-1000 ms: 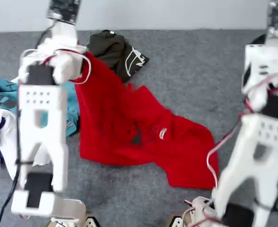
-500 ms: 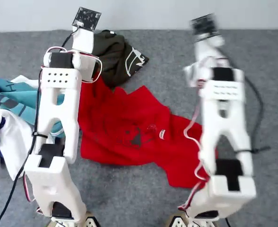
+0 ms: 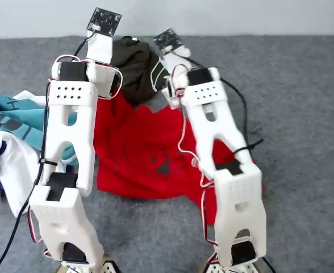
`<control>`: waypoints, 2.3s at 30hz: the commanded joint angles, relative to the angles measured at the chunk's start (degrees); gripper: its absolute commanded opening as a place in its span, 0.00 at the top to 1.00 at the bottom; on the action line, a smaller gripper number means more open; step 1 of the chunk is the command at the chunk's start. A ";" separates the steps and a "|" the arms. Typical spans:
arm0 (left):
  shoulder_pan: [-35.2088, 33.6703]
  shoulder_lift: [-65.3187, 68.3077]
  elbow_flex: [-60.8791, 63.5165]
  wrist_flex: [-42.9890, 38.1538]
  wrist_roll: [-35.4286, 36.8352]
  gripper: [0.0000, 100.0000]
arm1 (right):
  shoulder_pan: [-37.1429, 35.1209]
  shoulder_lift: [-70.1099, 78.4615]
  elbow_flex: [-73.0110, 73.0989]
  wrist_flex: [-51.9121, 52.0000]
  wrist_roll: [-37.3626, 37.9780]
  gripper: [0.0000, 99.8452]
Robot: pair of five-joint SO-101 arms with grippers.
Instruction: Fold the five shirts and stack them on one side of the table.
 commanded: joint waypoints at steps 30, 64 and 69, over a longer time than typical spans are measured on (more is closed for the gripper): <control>0.09 -0.35 -1.98 1.14 -0.53 0.99 | -1.45 22.73 -17.85 0.84 5.10 0.98; 0.62 -1.05 -28.09 22.07 -0.26 0.99 | 13.41 -6.90 -54.07 33.63 5.71 0.99; 0.26 -2.02 -35.21 23.38 -0.09 0.99 | 17.63 -18.59 -53.98 33.63 5.80 0.99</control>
